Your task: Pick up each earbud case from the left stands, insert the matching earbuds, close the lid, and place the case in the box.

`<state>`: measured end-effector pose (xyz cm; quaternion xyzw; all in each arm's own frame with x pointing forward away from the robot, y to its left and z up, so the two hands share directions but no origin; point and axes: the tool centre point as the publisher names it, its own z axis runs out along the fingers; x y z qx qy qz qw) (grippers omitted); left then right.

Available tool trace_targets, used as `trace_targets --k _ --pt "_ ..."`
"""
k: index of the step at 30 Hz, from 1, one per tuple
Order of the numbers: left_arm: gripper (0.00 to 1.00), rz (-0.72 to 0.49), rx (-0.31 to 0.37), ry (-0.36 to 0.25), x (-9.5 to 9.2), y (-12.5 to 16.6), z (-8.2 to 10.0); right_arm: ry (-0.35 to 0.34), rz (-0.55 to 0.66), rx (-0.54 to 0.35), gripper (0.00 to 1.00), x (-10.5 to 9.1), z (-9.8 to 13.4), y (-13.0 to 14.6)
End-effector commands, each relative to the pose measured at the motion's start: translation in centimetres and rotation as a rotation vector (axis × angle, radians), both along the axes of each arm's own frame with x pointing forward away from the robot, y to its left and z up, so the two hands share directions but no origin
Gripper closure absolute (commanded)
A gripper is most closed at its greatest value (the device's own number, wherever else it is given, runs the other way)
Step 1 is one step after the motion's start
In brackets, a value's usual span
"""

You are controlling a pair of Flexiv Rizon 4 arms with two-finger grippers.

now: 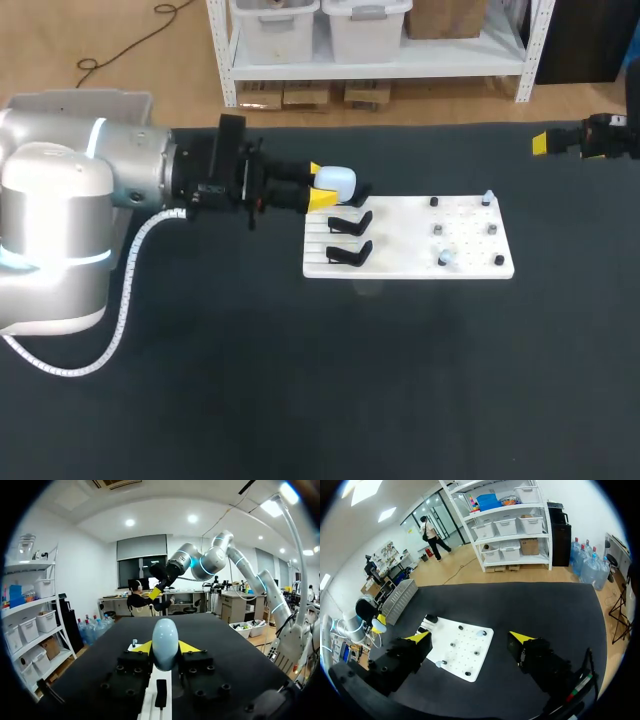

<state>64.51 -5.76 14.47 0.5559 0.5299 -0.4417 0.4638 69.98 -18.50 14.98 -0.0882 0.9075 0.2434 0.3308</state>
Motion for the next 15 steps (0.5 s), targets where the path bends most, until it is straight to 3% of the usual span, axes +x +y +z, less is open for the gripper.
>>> trace_targets --k 1,9,15 --pt "1.0 0.005 -0.002 -0.003 -0.12 -0.02 -0.03 0.0 0.0 -0.001 0.0 -0.01 0.01 -0.01" --pt "1.0 0.005 -0.002 -0.003 -0.12 -0.02 -0.03 0.0 0.0 -0.001 0.0 -0.01 0.01 -0.01" --pt "1.0 0.023 -0.057 -0.006 -0.93 -0.05 0.58 0.0 0.0 -0.001 0.0 -0.01 0.01 -0.01"
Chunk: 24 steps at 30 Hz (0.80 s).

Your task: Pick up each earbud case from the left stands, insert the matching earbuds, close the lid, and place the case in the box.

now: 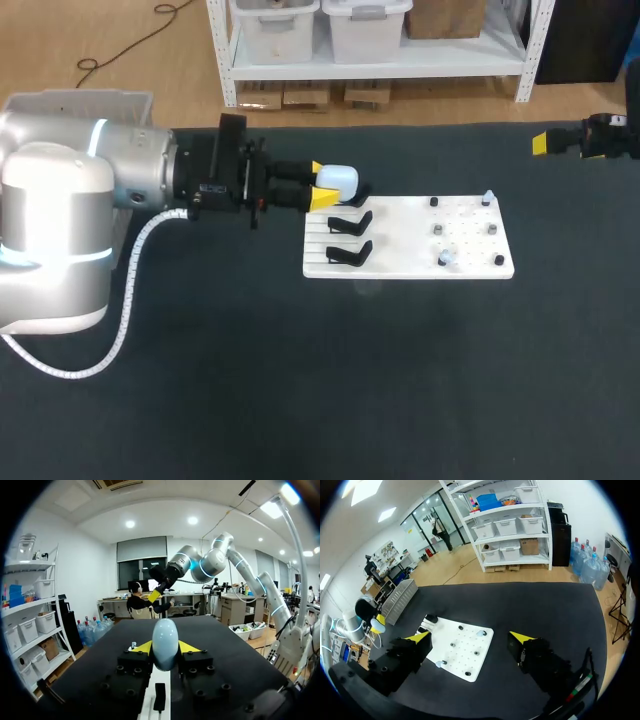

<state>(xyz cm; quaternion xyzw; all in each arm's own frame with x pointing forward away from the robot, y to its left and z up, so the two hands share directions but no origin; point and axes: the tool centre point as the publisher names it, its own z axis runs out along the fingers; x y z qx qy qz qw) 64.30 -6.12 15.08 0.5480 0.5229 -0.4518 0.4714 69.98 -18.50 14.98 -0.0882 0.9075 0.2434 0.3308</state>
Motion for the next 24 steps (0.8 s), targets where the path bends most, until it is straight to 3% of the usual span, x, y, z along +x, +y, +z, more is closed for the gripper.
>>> trace_targets --k 1,9,24 --pt "1.0 0.03 -0.032 -0.011 -0.8 0.4 0.0 0.0 0.0 -0.001 0.0 0.0 0.0 0.0" --pt "1.0 0.01 -0.067 -0.024 -0.9 0.5 0.1 0.008 0.008 -0.001 0.0 -0.4 0.0 0.3" --pt "1.0 -0.058 -0.088 0.027 -1.0 0.8 -0.2 -0.03 0.156 -0.053 0.0 -5.9 2.8 6.0"
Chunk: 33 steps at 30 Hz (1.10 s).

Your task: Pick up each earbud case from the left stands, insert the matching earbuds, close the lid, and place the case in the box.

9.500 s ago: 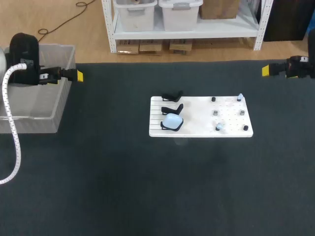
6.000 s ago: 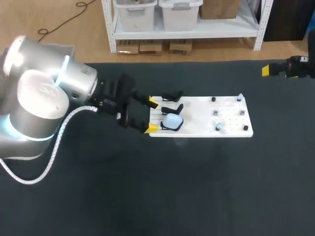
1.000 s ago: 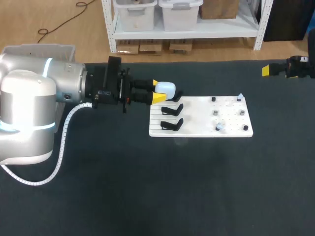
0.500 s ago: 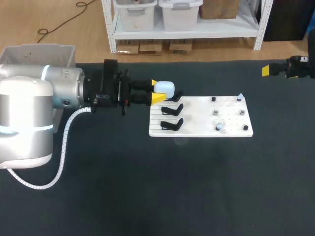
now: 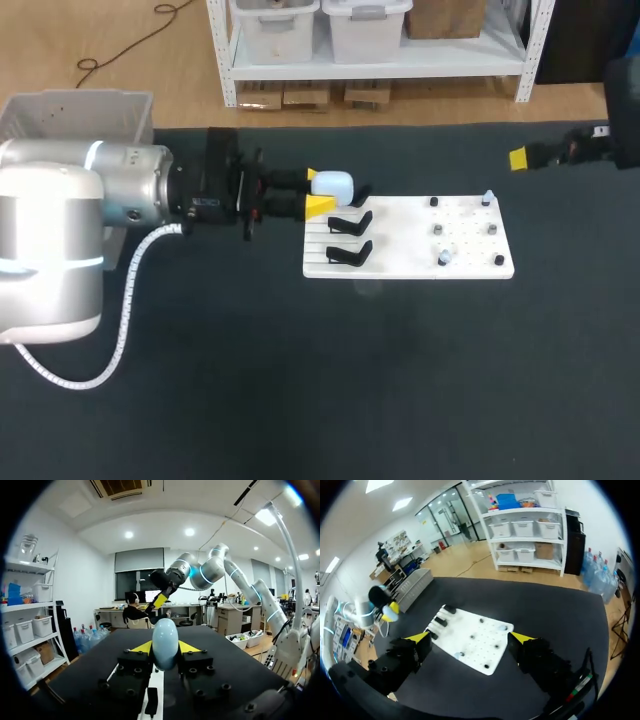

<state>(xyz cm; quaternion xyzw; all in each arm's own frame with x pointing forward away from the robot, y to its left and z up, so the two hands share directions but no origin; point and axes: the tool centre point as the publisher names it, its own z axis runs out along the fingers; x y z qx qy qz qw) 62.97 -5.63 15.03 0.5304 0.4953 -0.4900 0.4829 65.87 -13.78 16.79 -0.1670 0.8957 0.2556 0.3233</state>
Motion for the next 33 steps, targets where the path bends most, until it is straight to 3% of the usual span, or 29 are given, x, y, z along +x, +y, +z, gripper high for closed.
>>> trace_targets --k 1,11,33 --pt "1.0 -0.025 0.007 0.01 0.3 0.3 -0.1 -0.001 0.008 -0.036 0.0 -2.1 1.1 1.8" --pt "1.0 -0.031 0.015 0.023 -0.4 0.8 -0.3 0.028 0.063 -0.104 0.0 -4.2 1.4 6.8" --pt "1.0 -0.014 0.01 0.019 -0.6 1.4 -0.6 0.141 0.107 -0.184 0.0 -6.4 1.3 14.4"
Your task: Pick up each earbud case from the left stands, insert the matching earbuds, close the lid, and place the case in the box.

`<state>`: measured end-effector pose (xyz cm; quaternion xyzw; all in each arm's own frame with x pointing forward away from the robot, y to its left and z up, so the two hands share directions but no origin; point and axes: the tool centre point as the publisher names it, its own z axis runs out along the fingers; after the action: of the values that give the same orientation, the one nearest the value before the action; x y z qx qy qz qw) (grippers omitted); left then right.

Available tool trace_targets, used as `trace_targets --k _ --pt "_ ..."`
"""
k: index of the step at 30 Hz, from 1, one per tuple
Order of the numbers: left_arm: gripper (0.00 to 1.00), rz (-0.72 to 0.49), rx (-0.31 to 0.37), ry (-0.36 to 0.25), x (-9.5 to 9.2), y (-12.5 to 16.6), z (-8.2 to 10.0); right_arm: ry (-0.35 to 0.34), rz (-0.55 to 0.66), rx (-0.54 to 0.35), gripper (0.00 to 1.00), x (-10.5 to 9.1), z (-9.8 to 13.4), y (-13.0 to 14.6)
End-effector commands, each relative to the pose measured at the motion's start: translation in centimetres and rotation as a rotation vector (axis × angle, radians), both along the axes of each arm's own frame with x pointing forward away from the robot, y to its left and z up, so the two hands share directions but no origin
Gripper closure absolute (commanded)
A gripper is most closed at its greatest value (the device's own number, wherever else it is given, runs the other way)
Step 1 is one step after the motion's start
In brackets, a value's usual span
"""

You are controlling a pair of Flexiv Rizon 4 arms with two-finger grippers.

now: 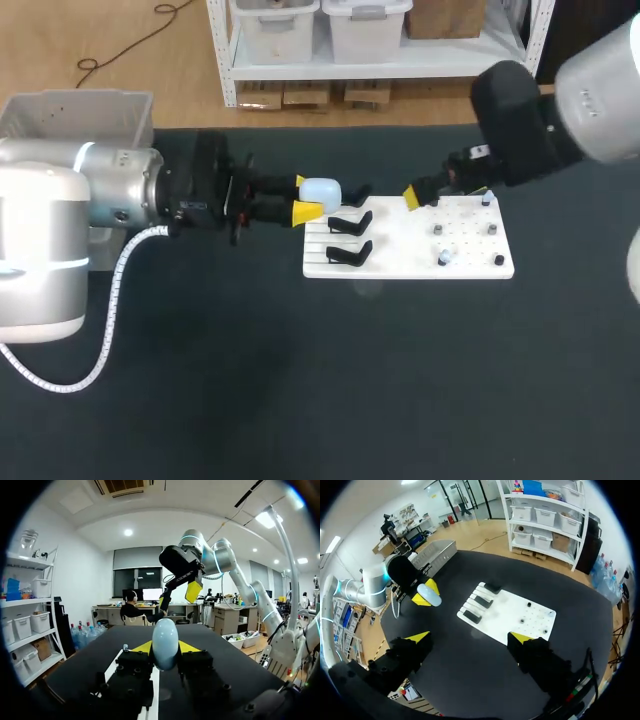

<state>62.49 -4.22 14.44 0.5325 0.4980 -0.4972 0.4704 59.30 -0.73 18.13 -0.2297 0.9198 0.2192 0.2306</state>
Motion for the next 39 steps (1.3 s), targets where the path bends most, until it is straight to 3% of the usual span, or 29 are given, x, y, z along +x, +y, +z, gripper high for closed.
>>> trace_targets --k 1,22,39 --pt "1.0 0.005 0.0 -0.002 -0.2 0.0 0.0 0.005 -0.017 -0.034 0.0 0.2 -0.1 1.7" --pt "1.0 0.005 0.0 -0.002 -0.2 0.0 0.0 0.062 0.028 -0.049 0.0 -0.2 -1.5 7.9" --pt "1.0 0.005 0.0 -0.002 -0.2 0.0 0.0 0.073 0.019 -0.046 0.0 1.3 -2.4 9.0"
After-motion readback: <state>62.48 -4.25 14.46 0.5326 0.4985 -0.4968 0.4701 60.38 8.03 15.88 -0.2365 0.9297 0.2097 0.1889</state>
